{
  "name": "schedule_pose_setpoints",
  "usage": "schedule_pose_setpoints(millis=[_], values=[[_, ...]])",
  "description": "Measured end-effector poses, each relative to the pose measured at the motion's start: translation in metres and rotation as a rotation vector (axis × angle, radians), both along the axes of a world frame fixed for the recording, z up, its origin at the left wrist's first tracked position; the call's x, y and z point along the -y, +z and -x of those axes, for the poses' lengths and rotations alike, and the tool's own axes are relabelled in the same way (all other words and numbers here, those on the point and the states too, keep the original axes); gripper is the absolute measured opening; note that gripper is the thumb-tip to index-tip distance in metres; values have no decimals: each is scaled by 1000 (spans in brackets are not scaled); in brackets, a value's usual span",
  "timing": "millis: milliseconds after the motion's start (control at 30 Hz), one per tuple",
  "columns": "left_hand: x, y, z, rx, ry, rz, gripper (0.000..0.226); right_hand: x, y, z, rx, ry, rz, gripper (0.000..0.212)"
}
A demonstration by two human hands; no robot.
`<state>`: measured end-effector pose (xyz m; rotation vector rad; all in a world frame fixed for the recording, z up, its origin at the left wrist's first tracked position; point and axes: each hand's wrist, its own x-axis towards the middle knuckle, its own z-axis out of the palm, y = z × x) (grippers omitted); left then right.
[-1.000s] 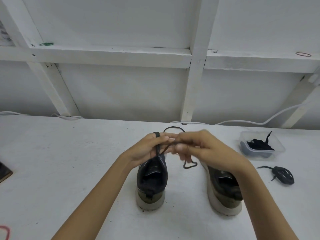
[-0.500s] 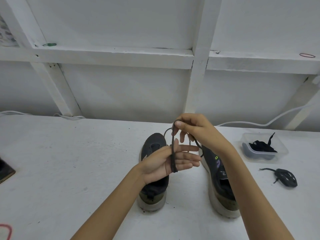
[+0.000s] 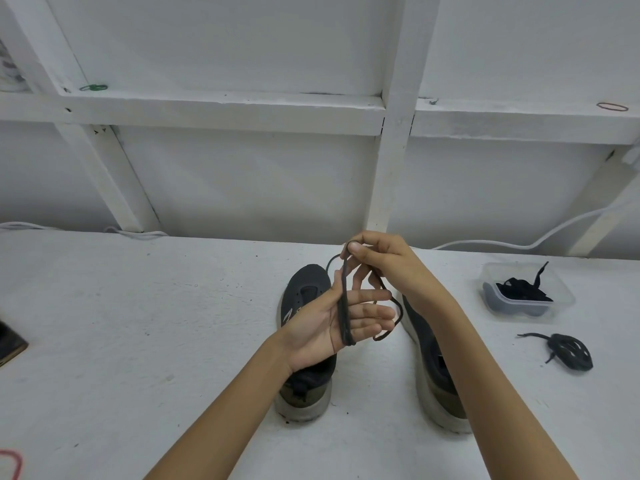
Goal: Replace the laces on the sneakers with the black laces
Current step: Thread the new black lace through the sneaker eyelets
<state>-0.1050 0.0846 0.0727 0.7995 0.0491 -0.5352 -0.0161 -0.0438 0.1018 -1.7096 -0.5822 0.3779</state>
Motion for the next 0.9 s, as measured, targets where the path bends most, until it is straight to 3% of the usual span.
schedule_pose_setpoints(millis=[267,567,900], values=[[-2,-3,-2,61,-79,-56,74,0,-5,-2,-8,8,15,20],[-4,-7,-2,179,-139,-68,38,4,-7,-3,-18,25,-18,21],[-6,-11,-7,297,-207,-167,45,16,-2,2,45,72,-70,21]])
